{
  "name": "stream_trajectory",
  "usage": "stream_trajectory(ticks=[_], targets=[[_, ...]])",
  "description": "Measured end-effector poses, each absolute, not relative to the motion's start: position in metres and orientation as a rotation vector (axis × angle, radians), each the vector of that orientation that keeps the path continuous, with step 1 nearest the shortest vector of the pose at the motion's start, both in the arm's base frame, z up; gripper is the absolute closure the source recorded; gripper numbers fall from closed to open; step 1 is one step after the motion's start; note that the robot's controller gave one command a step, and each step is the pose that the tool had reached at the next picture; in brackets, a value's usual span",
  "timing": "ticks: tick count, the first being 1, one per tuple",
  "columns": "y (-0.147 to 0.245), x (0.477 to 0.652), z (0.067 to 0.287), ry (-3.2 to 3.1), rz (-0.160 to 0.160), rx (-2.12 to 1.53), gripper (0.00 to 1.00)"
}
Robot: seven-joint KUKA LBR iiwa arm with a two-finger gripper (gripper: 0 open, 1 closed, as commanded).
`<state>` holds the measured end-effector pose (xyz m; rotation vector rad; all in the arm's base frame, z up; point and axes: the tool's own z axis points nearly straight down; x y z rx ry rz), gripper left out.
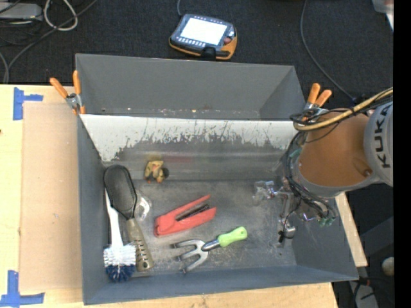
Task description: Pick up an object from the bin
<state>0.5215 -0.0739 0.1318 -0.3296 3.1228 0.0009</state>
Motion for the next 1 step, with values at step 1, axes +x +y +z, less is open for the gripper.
stream_trajectory(ticks=[1], targets=[[0.0038, 0.5087, 0.0987, 3.115, 0.019, -0.540, 0.00]])
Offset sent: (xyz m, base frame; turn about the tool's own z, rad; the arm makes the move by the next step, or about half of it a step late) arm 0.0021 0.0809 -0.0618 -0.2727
